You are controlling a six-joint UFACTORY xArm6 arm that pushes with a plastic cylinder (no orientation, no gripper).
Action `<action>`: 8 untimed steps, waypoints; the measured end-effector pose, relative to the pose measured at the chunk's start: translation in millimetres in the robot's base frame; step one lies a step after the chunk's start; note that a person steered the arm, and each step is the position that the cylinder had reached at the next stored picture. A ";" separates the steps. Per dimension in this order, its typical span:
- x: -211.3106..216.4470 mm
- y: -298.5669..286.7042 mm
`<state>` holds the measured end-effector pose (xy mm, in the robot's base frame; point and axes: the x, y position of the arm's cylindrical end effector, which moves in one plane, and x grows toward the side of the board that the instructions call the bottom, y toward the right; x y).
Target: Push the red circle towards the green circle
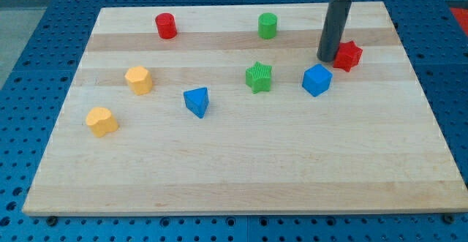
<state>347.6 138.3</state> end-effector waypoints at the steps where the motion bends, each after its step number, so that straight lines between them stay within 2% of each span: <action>1: 0.1 -62.0; 3: 0.2 -225.9; 4: -16.3 -292.9; 6: -86.6 -347.7; 7: -121.5 -346.1; 8: -132.4 -324.6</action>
<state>215.2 -186.3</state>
